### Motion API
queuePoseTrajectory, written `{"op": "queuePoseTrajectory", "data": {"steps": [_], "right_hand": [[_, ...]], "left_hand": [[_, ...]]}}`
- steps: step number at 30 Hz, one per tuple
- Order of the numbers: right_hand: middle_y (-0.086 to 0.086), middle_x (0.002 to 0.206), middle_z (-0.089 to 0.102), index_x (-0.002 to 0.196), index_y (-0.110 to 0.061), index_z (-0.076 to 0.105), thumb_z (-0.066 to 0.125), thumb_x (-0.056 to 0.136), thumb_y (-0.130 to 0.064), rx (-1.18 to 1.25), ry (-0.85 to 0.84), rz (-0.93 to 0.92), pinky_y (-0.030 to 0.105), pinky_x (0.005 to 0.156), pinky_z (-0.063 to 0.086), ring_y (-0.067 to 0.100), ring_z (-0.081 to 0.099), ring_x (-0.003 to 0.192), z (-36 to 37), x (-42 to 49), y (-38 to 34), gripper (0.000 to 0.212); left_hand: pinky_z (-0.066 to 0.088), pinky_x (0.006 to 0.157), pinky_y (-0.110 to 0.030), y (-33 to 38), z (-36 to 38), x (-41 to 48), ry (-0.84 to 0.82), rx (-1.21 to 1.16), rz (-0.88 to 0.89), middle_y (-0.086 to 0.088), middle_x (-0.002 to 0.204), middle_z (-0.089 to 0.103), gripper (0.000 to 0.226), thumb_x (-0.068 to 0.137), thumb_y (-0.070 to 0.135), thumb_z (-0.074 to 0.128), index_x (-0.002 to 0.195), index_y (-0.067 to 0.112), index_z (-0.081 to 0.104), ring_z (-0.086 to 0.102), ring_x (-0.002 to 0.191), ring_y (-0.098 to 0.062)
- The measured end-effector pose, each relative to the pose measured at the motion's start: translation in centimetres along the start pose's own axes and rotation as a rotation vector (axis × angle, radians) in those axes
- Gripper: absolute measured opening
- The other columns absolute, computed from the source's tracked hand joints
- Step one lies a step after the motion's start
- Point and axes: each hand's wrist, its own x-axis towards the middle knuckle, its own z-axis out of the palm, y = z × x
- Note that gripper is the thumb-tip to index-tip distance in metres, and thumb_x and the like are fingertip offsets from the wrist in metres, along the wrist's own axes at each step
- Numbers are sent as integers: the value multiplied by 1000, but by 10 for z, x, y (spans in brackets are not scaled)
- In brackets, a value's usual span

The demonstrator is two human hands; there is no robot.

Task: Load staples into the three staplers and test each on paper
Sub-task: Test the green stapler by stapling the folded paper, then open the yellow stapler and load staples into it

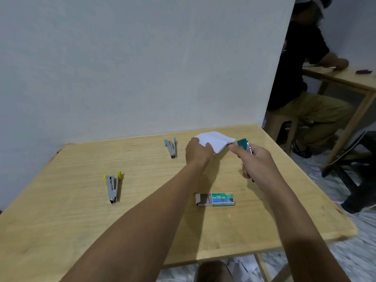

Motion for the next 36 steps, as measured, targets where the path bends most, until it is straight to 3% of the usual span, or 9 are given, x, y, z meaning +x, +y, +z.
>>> {"op": "queuePoseTrajectory", "data": {"steps": [4,9,12,16,21,25,28,32,36], "right_hand": [[0,61,28,83,-14,49,67,90,-34,16,45,2,20,42,26,14,26,53,-9,9,4,28],[5,70,30,82,-16,50,68,89,-35,54,52,28,28,50,28,14,27,55,-10,11,10,27],[3,68,32,82,-16,50,68,89,-35,52,58,31,27,49,28,13,28,53,-8,12,11,27],[-1,62,31,82,-15,51,68,89,-36,31,49,33,27,49,29,13,29,53,-4,9,10,27],[2,67,31,84,-17,52,68,88,-33,24,11,40,30,53,28,16,28,55,7,-7,9,23],[4,65,34,84,-17,54,62,88,-25,-30,-78,74,31,54,28,18,30,56,25,-25,9,12],[5,64,34,78,-16,54,58,89,-19,-89,-174,66,29,51,29,20,33,60,46,-36,8,12],[1,65,41,85,-13,58,60,88,-20,-222,-303,42,26,56,39,20,43,59,83,-41,8,7],[0,61,49,73,-17,48,62,82,-23,-389,-379,-61,31,58,36,19,46,54,118,-31,15,17]], "left_hand": [[40,92,-38,-2,7,13,-130,676,167,-11,135,47,55,90,50,52,130,12,51,42,125,-30],[31,95,-38,-11,15,16,-159,958,208,-11,130,37,64,91,58,39,131,9,49,32,122,-29],[30,93,-38,-10,17,18,-174,955,186,-11,130,34,62,93,58,35,131,10,49,31,121,-30],[30,99,-42,-10,3,20,-234,764,148,-13,133,36,57,94,60,37,130,19,51,32,126,-32],[37,106,-42,-24,-60,0,-164,533,330,-13,135,49,55,93,49,52,139,19,50,41,130,-29],[41,97,-39,-56,-129,-31,62,521,368,-9,123,55,51,91,44,58,134,18,56,45,120,-27],[39,96,-43,-91,-171,-55,274,680,248,-13,126,49,56,89,47,57,136,17,53,42,118,-32],[37,96,-45,-130,-201,-74,283,740,-5,-16,124,46,59,87,55,52,133,17,47,44,115,-37],[36,88,-43,-138,-202,-78,332,632,89,-9,111,59,43,87,44,53,122,19,55,51,105,-33]]}}
